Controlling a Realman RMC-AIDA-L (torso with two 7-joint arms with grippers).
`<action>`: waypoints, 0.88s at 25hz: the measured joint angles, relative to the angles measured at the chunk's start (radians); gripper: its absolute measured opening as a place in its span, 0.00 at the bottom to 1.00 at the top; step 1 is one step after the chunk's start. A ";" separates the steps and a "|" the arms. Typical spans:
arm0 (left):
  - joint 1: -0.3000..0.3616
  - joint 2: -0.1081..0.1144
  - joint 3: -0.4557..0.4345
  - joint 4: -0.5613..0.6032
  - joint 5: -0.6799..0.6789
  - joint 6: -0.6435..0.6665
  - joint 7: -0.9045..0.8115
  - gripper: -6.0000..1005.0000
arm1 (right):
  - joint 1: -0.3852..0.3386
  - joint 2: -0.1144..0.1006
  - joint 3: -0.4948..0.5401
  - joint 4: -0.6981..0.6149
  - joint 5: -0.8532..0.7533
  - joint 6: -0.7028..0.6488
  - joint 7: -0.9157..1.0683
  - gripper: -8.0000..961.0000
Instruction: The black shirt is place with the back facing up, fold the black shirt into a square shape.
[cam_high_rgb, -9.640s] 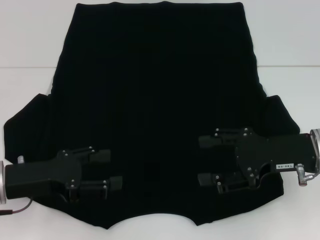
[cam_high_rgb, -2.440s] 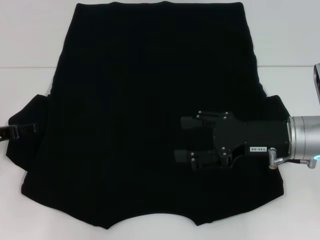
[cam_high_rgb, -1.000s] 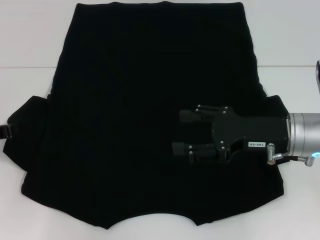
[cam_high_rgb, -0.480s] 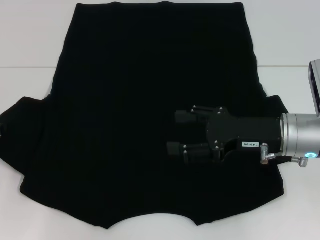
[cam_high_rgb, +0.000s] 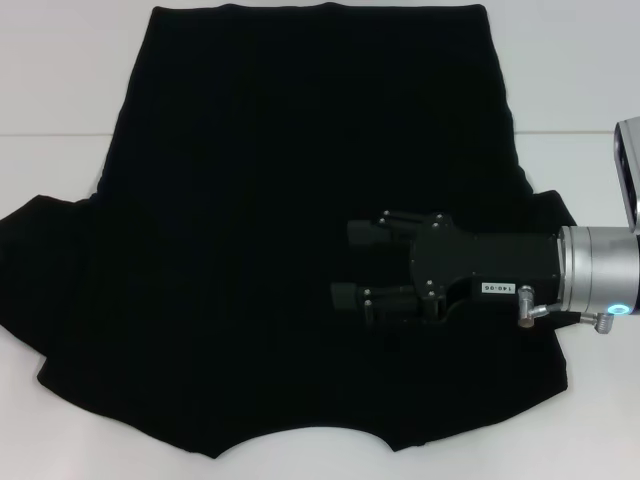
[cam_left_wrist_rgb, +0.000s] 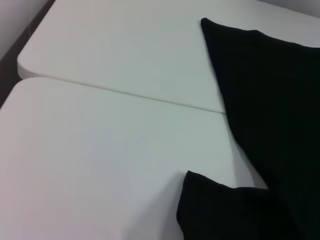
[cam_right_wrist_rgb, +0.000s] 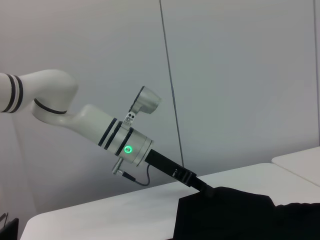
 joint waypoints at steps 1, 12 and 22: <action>0.000 0.000 -0.005 0.000 0.000 0.006 0.000 0.01 | 0.001 0.000 0.000 0.000 0.000 0.000 0.000 0.83; 0.014 0.000 -0.012 0.017 -0.006 0.042 -0.007 0.01 | 0.001 0.000 0.001 0.000 0.000 0.001 0.000 0.83; 0.012 0.000 -0.012 0.023 -0.009 0.057 -0.013 0.01 | 0.001 0.000 0.002 0.002 0.000 0.001 -0.007 0.83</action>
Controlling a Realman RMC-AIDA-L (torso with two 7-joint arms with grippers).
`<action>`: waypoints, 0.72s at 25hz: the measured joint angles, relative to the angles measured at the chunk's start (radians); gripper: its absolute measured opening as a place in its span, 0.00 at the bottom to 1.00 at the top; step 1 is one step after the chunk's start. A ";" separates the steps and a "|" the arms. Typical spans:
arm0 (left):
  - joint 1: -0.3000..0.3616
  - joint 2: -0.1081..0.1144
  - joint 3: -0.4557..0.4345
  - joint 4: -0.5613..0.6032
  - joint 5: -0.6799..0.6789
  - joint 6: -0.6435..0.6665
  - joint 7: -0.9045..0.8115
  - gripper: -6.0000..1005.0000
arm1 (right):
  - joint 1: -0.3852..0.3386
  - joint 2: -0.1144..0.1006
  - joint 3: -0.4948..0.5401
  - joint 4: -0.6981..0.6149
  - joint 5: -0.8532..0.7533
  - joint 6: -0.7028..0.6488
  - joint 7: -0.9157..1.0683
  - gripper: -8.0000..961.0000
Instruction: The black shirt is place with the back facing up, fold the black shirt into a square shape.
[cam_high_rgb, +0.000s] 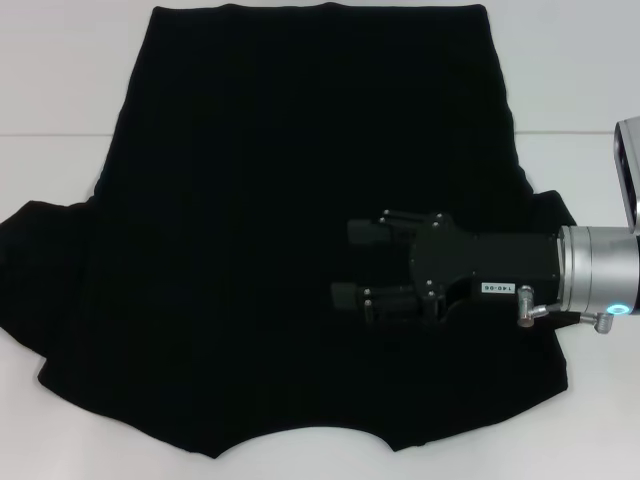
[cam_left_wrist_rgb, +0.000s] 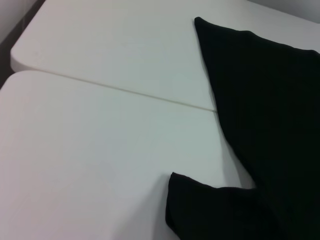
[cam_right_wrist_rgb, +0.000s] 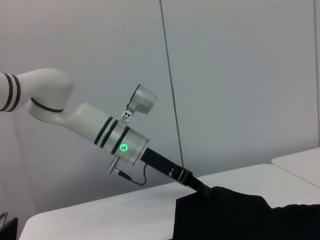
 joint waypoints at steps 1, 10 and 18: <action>-0.002 0.000 0.000 0.000 0.000 0.000 0.000 0.01 | 0.000 0.000 0.000 0.001 0.000 0.000 -0.001 0.83; -0.048 0.002 0.011 0.000 -0.006 0.016 0.006 0.01 | -0.002 0.000 0.002 0.002 0.000 0.000 -0.003 0.82; -0.070 0.011 0.012 -0.002 -0.077 0.113 0.057 0.01 | -0.007 0.000 0.002 0.002 0.000 0.000 -0.003 0.82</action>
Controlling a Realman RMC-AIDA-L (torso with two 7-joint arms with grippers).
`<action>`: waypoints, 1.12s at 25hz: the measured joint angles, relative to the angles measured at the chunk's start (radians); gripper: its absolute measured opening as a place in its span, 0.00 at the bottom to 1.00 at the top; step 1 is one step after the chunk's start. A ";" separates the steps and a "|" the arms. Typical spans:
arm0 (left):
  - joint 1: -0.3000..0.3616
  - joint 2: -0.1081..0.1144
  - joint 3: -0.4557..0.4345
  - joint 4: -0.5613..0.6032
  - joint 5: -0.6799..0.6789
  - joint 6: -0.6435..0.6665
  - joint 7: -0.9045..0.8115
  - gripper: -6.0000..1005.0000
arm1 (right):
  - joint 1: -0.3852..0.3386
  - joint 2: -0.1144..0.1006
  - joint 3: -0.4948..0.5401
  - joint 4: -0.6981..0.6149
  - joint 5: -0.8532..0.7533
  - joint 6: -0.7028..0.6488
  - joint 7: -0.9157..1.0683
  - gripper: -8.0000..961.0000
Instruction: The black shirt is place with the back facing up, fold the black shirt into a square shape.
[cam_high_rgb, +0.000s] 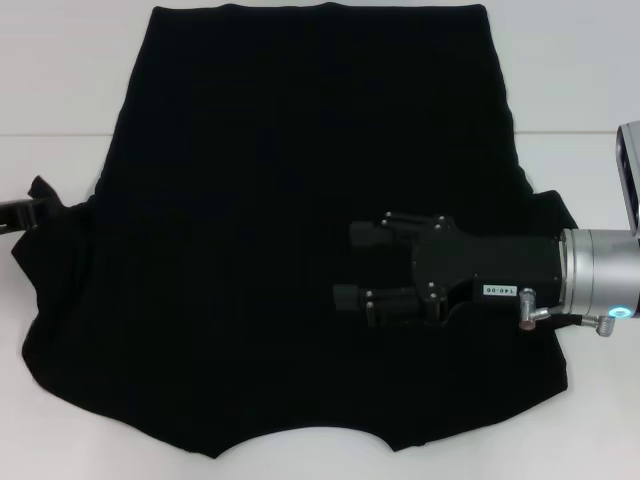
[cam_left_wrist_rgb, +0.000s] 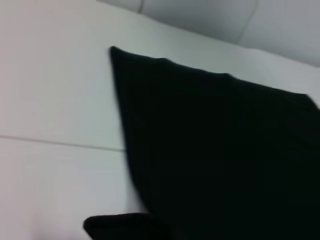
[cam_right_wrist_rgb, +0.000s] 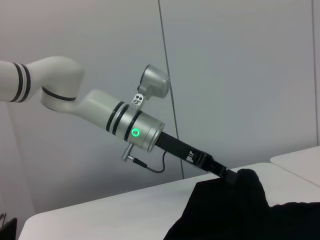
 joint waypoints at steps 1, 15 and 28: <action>0.001 0.001 0.000 -0.002 -0.009 0.010 0.009 0.01 | -0.001 0.000 0.000 0.000 0.000 0.000 0.000 0.82; -0.005 -0.006 0.001 -0.042 -0.055 0.095 0.104 0.01 | -0.004 0.000 0.000 0.012 0.002 0.001 -0.013 0.82; -0.014 -0.025 0.041 -0.067 -0.056 0.105 0.137 0.01 | -0.004 0.000 0.000 0.024 0.002 0.001 -0.017 0.81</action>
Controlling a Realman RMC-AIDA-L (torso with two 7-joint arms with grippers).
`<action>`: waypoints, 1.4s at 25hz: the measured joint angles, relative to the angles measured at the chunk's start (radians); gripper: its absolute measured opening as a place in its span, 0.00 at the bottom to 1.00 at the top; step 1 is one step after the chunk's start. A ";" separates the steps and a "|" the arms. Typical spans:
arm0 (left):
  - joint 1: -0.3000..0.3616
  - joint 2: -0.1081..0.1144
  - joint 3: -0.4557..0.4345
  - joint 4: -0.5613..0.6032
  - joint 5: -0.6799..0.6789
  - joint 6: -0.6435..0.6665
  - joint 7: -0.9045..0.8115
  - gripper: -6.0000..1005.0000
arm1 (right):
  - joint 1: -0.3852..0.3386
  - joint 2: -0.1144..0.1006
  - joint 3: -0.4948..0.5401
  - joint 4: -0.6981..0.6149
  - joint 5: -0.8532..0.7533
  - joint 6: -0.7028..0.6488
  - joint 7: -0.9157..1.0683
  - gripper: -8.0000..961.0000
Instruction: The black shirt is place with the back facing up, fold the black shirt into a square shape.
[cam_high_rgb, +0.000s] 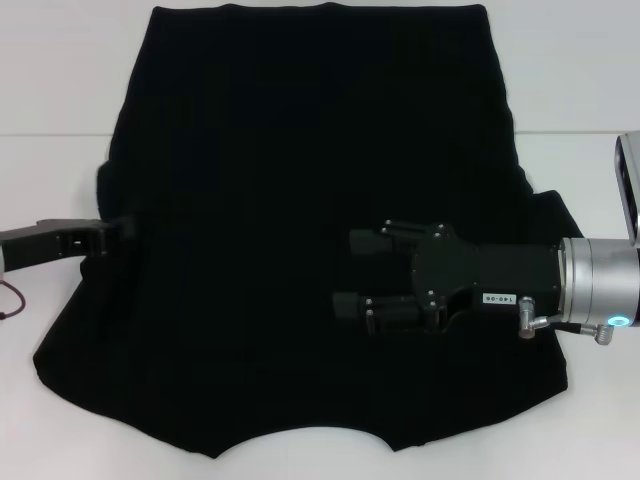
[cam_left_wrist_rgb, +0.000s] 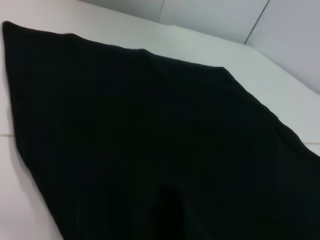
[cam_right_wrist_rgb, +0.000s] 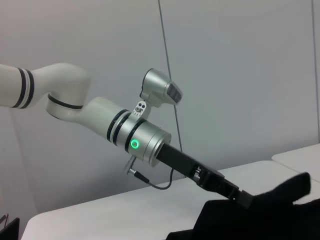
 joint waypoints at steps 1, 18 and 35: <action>0.001 -0.003 0.006 0.000 0.000 -0.002 0.000 0.01 | 0.000 0.000 0.000 0.000 0.000 0.000 0.000 0.81; -0.023 -0.024 0.041 -0.011 0.000 0.103 -0.010 0.08 | -0.002 -0.010 0.022 -0.008 0.015 -0.001 0.010 0.80; -0.015 -0.047 0.105 -0.166 -0.199 0.475 0.459 0.89 | -0.044 -0.183 0.125 -0.071 -0.087 0.194 0.689 0.80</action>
